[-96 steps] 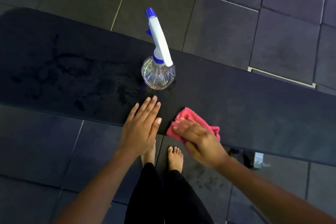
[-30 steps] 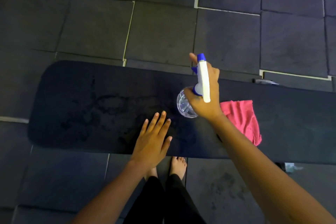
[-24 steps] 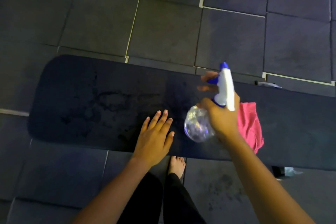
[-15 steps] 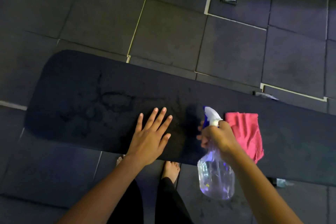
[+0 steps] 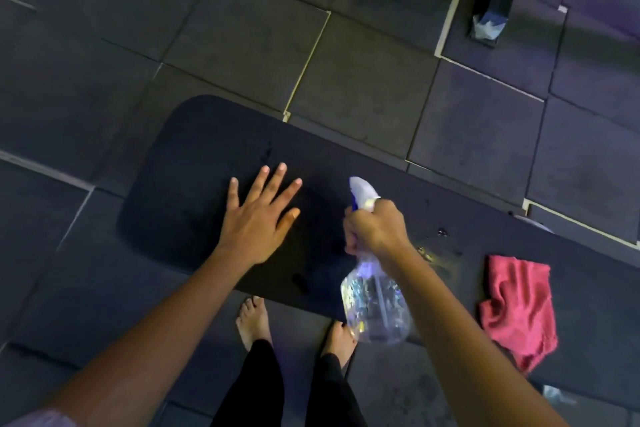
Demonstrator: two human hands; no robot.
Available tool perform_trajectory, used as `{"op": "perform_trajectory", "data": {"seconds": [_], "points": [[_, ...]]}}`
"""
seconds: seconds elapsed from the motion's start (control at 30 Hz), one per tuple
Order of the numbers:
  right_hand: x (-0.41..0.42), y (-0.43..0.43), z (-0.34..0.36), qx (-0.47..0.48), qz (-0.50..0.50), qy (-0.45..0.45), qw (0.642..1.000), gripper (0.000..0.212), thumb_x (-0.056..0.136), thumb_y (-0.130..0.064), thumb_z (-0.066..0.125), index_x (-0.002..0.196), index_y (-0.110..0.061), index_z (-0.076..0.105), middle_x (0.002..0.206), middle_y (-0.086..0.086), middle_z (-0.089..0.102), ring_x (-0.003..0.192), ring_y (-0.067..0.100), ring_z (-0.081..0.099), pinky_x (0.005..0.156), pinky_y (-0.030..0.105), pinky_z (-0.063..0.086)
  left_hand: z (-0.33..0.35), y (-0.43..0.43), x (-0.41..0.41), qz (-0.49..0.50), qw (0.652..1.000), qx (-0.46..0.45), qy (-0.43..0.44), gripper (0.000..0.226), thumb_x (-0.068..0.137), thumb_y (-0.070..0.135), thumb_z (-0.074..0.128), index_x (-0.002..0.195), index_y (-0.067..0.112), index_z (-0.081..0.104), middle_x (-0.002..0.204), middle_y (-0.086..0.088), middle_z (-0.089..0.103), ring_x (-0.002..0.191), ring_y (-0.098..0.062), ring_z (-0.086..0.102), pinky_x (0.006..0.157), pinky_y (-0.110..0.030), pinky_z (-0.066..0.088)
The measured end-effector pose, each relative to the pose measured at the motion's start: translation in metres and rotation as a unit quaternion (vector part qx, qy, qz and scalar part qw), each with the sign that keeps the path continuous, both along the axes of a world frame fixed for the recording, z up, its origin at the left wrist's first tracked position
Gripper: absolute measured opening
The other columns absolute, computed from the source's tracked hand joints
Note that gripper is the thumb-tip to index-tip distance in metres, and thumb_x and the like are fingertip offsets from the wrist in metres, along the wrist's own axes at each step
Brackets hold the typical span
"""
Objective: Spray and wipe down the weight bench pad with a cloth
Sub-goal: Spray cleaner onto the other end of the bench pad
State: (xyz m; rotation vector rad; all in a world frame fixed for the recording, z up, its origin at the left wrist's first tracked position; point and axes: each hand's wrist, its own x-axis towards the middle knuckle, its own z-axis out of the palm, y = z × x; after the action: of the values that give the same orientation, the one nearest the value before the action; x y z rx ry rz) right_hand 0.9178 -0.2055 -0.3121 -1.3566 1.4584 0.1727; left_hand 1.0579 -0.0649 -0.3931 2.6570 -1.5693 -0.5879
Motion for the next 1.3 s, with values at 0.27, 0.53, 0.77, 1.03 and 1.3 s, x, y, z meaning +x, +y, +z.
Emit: {"op": "perform_trajectory", "data": {"seconds": [0.27, 0.53, 0.77, 1.03, 1.3], "points": [[0.106, 0.064, 0.003, 0.0, 0.168, 0.008, 0.986, 0.027, 0.047, -0.009, 0.049, 0.065, 0.001, 0.068, 0.056, 0.014, 0.066, 0.048, 0.026, 0.067, 0.05, 0.036, 0.061, 0.001, 0.069, 0.087, 0.096, 0.995, -0.004, -0.002, 0.056, 0.099, 0.046, 0.03, 0.151, 0.037, 0.012, 0.163, 0.004, 0.005, 0.149, -0.025, 0.005, 0.115, -0.059, 0.013], [0.09, 0.126, -0.01, -0.011, 0.329, 0.045, 0.943, 0.05, 0.065, -0.014, 0.051, 0.112, -0.016, 0.067, 0.075, 0.009, 0.064, 0.077, 0.034, 0.066, 0.071, 0.037, 0.058, -0.006, 0.127, 0.071, 0.12, 0.991, -0.054, 0.018, 0.059, 0.096, 0.045, 0.024, 0.151, 0.023, 0.026, 0.161, -0.005, 0.016, 0.148, -0.027, 0.013, 0.116, -0.052, 0.02], [0.019, 0.141, -0.012, -0.05, 0.328, 0.099, 0.938, 0.037, 0.068, -0.023, 0.045, 0.098, -0.018, 0.066, 0.078, 0.008, 0.065, 0.075, 0.033, 0.063, 0.065, 0.035, 0.054, -0.001, 0.136, 0.012, 0.053, 0.997, -0.059, 0.025, 0.06, 0.096, 0.043, 0.03, 0.151, 0.018, 0.027, 0.16, -0.004, 0.019, 0.148, -0.026, 0.014, 0.116, -0.056, 0.019], [-0.055, 0.117, -0.005, -0.058, 0.258, 0.148, 0.953, 0.033, 0.064, -0.021, 0.045, 0.09, -0.013, 0.064, 0.071, 0.009, 0.065, 0.069, 0.031, 0.062, 0.064, 0.038, 0.055, 0.004, 0.092, -0.06, -0.032, 0.997, -0.052, 0.057, 0.056, 0.097, 0.037, 0.034, 0.15, 0.02, 0.03, 0.161, -0.003, 0.018, 0.148, -0.024, 0.015, 0.116, -0.051, 0.023], [-0.116, 0.098, -0.007, -0.051, 0.204, 0.137, 0.968, 0.059, 0.058, -0.023, 0.04, 0.11, -0.012, 0.064, 0.069, 0.005, 0.063, 0.069, 0.029, 0.061, 0.065, 0.036, 0.055, 0.006, 0.045, -0.105, -0.063, 0.991, -0.071, 0.089, 0.062, 0.095, 0.034, 0.036, 0.153, 0.02, 0.018, 0.161, -0.003, 0.016, 0.148, -0.023, 0.013, 0.116, -0.049, 0.023]]}}
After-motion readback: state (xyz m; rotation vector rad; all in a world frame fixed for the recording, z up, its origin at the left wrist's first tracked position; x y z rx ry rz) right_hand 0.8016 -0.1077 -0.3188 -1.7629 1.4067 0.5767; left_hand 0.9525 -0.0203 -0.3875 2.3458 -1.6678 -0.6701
